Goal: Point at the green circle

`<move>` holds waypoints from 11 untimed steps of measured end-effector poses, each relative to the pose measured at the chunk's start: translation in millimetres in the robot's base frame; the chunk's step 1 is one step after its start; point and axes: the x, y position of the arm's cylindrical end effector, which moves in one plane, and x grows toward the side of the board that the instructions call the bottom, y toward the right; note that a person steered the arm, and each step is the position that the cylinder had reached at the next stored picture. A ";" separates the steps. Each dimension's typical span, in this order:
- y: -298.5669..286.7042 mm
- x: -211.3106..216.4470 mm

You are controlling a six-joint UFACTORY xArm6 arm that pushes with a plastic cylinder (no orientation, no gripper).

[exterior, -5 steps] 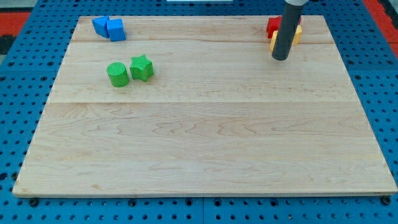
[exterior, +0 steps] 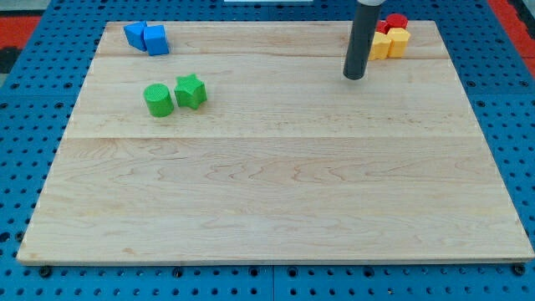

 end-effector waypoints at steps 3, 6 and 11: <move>-3.0 51.2; -236.1 112.3; -287.4 80.2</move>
